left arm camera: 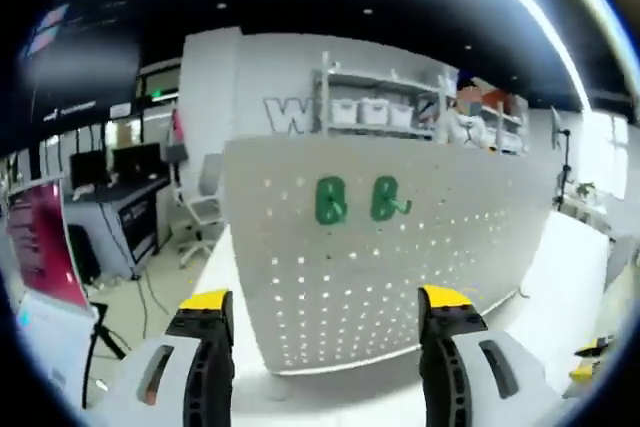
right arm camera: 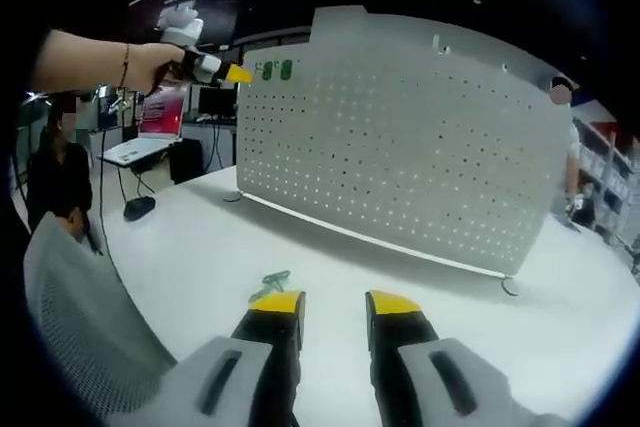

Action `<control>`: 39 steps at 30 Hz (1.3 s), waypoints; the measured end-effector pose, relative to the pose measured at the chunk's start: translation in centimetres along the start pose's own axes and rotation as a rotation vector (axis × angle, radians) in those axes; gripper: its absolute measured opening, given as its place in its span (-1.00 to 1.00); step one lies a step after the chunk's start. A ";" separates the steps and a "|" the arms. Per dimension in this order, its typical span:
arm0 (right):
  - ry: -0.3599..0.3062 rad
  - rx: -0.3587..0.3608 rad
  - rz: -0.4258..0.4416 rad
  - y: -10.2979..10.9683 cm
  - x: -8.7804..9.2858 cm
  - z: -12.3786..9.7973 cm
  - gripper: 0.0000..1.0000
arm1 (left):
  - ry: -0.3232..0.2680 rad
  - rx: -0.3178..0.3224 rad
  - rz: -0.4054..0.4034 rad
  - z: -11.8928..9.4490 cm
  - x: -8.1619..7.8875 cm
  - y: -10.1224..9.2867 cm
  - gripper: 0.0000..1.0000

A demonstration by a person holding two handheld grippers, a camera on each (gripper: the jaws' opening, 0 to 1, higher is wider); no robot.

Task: Insert the hook assembly into the mounting plate slot until the hook locks in place.

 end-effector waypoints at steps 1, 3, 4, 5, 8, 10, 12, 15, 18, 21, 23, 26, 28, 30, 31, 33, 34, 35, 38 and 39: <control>0.002 -0.002 -0.002 0.0 0.0 0.0 -0.58 | 0.027 0.014 -0.012 -0.9 1.2 -0.4 0.61; 0.006 -0.006 -0.007 0.1 0.0 0.1 -0.58 | 0.048 0.025 -0.006 -2.4 3.1 -0.9 0.68; 0.005 -0.006 -0.007 0.1 0.0 0.1 -0.58 | 0.061 0.031 -0.003 -3.0 4.0 -1.1 0.72; 0.003 -0.005 -0.008 0.1 0.0 0.0 -0.58 | 0.096 0.045 -0.007 -3.8 5.3 -1.4 0.76; 0.001 -0.003 -0.007 0.1 0.0 0.0 -0.58 | 0.155 0.073 -0.054 -5.3 7.8 -2.1 0.87; 0.002 -0.005 -0.005 0.2 0.0 0.1 -0.58 | 0.197 0.087 -0.075 -6.5 9.6 -2.8 0.90; 0.004 -0.006 -0.008 0.2 0.0 0.1 -0.58 | 0.232 0.114 -0.064 -7.5 11.1 -3.7 0.90; 0.005 -0.008 -0.009 0.2 0.0 0.1 -0.58 | 0.285 0.160 -0.093 -8.5 13.0 -5.0 0.92; 0.004 -0.012 -0.006 0.3 0.0 0.1 -0.58 | 0.313 0.188 -0.095 -9.5 14.6 -6.3 0.95; 0.002 -0.011 -0.009 0.3 0.0 0.1 -0.58 | 0.345 0.199 -0.122 -10.3 16.3 -7.1 0.95; 0.000 -0.008 -0.008 0.2 0.0 0.1 -0.58 | 0.365 0.201 -0.127 -10.6 17.3 -7.4 0.94; 0.004 -0.010 -0.007 0.2 0.0 0.1 -0.58 | 0.400 0.201 -0.110 -10.9 18.4 -7.8 0.90; 0.014 -0.019 -0.012 0.4 0.1 0.2 -0.59 | 0.408 0.207 -0.108 -11.1 19.0 -8.2 0.89; 0.014 -0.021 -0.018 0.4 0.1 0.2 -0.60 | 0.407 0.219 -0.110 -11.1 19.7 -8.3 0.88; 0.013 -0.021 -0.021 0.4 0.1 0.2 -0.60 | 0.408 0.221 -0.108 -11.1 19.9 -8.3 0.87; 0.015 -0.025 -0.023 0.5 0.1 0.2 -0.60 | 0.425 0.235 -0.048 -11.1 19.9 -8.5 0.84; 0.016 -0.026 -0.024 0.5 0.1 0.2 -0.60 | 0.388 0.242 -0.015 -10.9 19.4 -8.6 0.83; 0.017 -0.028 -0.025 0.5 0.1 0.2 -0.60 | 0.379 0.242 -0.033 -11.0 19.4 -8.7 0.84; 0.025 -0.036 -0.030 0.7 0.2 0.3 -0.61 | 0.394 0.227 -0.082 -11.0 19.5 -8.1 0.82; 0.029 -0.045 -0.031 0.8 0.2 0.3 -0.63 | 0.402 0.211 -0.085 -11.0 19.6 -7.7 0.79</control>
Point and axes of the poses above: the point that each gripper's makers call its tool centre point, and the gripper's own axes: z roughly forward along the fingers, y roughly to its left, x roughly out of its underside, the point moved 9 cm from there along -z, roughly backward along the fingers, and after that the axes turned 8 degrees about -z, right-handed, at the moved point
